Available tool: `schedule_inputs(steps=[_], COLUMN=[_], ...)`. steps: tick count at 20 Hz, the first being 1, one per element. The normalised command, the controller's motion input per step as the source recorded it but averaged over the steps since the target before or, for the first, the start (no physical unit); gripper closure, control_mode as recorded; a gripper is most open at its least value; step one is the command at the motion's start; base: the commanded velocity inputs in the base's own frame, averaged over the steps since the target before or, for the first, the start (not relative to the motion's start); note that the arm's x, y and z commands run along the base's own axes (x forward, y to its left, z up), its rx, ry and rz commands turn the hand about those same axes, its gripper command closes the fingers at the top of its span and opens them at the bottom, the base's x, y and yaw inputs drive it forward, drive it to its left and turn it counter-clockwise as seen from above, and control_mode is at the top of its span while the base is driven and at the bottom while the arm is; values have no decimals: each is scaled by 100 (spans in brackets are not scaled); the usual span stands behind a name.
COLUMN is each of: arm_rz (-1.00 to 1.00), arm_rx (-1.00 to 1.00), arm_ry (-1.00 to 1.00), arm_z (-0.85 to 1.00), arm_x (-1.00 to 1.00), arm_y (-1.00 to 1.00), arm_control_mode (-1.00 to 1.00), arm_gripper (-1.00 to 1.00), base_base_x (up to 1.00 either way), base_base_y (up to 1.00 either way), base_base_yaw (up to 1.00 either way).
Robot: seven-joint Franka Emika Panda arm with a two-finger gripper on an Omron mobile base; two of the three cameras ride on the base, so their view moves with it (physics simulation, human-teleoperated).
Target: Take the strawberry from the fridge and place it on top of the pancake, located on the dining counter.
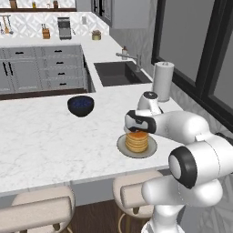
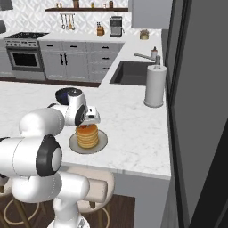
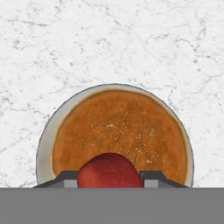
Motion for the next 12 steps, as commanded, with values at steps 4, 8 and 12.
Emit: schedule_inputs(steps=[4, 8, 12], arm_rz=[0, 0, 0], arm_rx=[0, 0, 0], arm_ry=[0, 1, 0], arm_z=[0, -3, -3], arm_x=[1, 0, 0], arm_y=[-3, -1, -3], arm_control_mode=[-100, -100, -100], arm_gripper=[100, -100, -100], base_base_x=[0, 0, 0], base_base_y=[0, 0, 0], base_base_yaw=[0, 0, 0])
